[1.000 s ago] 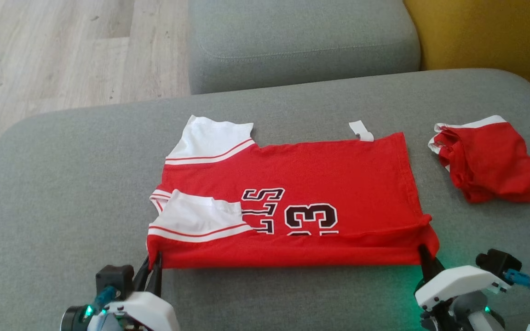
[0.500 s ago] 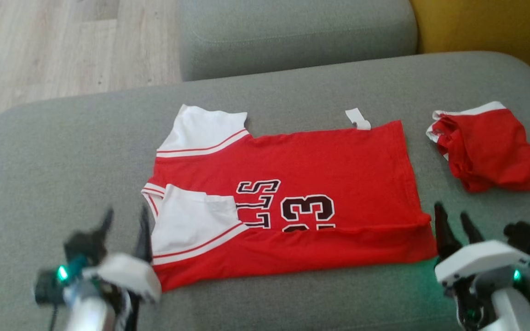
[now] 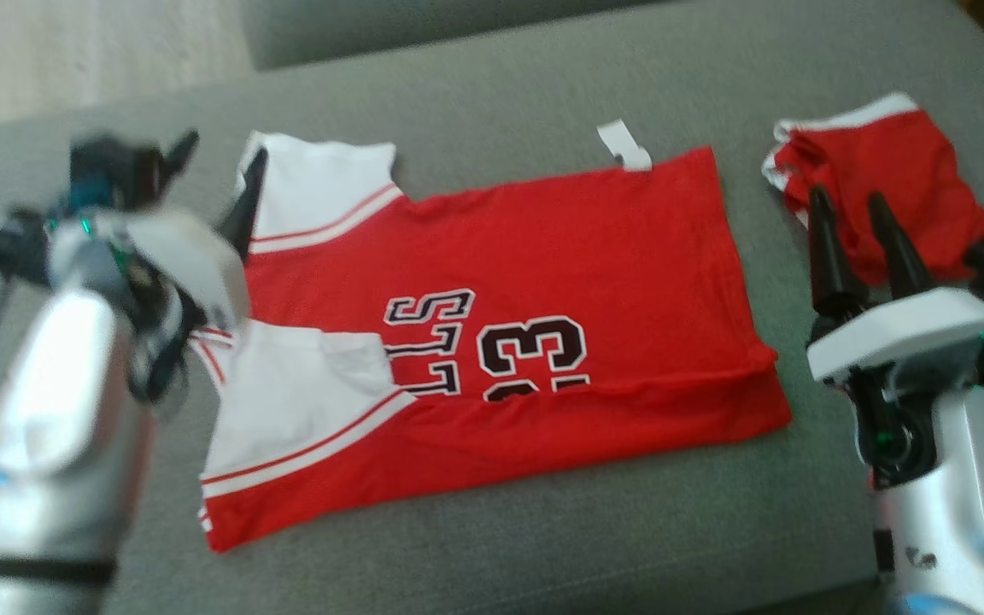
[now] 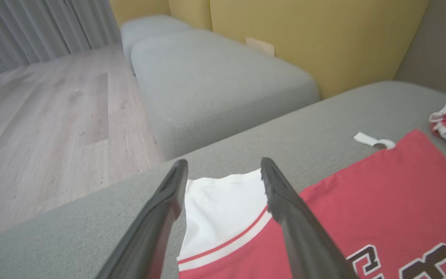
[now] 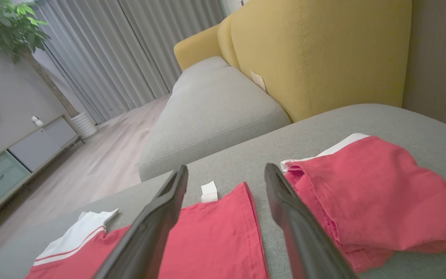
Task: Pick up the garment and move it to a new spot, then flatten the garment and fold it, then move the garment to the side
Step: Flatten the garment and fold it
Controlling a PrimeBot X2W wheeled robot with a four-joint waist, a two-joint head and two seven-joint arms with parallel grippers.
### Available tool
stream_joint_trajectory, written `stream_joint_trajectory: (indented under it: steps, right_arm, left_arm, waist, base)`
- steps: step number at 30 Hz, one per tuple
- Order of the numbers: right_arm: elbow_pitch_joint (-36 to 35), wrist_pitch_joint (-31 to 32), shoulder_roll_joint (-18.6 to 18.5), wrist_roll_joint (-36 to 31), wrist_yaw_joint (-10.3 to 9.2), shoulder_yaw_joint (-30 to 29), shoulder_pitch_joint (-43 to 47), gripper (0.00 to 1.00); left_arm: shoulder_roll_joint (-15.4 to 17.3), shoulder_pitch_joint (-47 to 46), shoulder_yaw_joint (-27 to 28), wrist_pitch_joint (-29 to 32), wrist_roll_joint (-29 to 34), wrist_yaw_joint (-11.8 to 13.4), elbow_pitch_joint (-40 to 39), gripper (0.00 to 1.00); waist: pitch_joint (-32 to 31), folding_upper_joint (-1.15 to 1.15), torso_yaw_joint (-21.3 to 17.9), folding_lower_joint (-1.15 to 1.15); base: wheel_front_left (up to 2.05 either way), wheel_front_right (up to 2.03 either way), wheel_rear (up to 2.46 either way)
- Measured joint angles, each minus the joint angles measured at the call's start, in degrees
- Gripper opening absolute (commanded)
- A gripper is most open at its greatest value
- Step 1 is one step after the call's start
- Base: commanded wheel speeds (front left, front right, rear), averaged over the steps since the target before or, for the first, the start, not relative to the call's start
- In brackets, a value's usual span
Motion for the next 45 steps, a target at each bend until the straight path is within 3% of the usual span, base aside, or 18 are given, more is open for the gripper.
stream_joint_trajectory:
  steps: [5, 11, 17, 28, 34, 44, 45]
  right_arm:
    - [-1.8, 1.7, 0.0, -1.1, 0.0, 2.9, -2.8, 1.0]
    - [-4.0, 3.0, -0.9, -2.4, 0.0, 8.6, -9.0, 1.0]
    - [-4.6, 3.4, -1.7, -1.5, 0.0, 11.3, -12.8, 1.0]
    - [-6.4, 3.3, -2.4, -1.4, 0.0, 14.5, -14.0, 1.0]
    - [-7.8, 3.6, -2.4, -1.4, 0.0, 15.0, -14.1, 1.0]
    - [-8.4, 4.1, -2.9, -1.4, 0.0, 14.6, -14.8, 1.0]
    - [-8.4, 4.1, -2.9, -1.4, 0.0, 14.4, -14.8, 1.0]
  left_arm:
    - [4.1, -10.2, -5.7, 8.3, -1.4, -1.1, 5.6, 1.0]
    - [12.0, -21.9, -21.2, 16.5, -11.1, -1.4, 11.1, 1.0]
    - [17.1, -28.8, -27.7, 17.0, -11.6, -1.4, 18.8, 1.0]
    - [18.2, -35.4, -32.9, 15.3, -14.1, -1.4, 28.8, 1.0]
    - [18.4, -37.9, -36.1, 16.6, -16.7, -1.4, 30.4, 1.0]
    - [18.1, -41.2, -38.4, 27.1, -25.6, -1.4, 32.3, 1.0]
    - [18.1, -41.2, -38.4, 27.6, -26.4, -1.4, 32.3, 0.63]
  waist:
    - [3.4, 0.0, -1.7, 0.0]
    - [9.3, 0.0, -5.5, 0.01]
    - [13.7, 0.0, -8.4, 0.0]
    - [18.7, 0.0, -12.0, 0.0]
    - [19.7, 0.0, -12.6, 0.0]
    - [20.2, 0.0, -12.6, 0.0]
    - [20.2, 0.0, -12.5, 0.0]
  base:
    - [0.0, 0.0, 0.0]
    - [0.0, 0.0, 0.0]
    - [0.0, 0.0, 0.0]
    - [0.0, 0.0, 0.0]
    - [0.0, 0.0, 0.0]
    - [0.0, 0.0, 0.0]
    - [0.0, 0.0, 0.0]
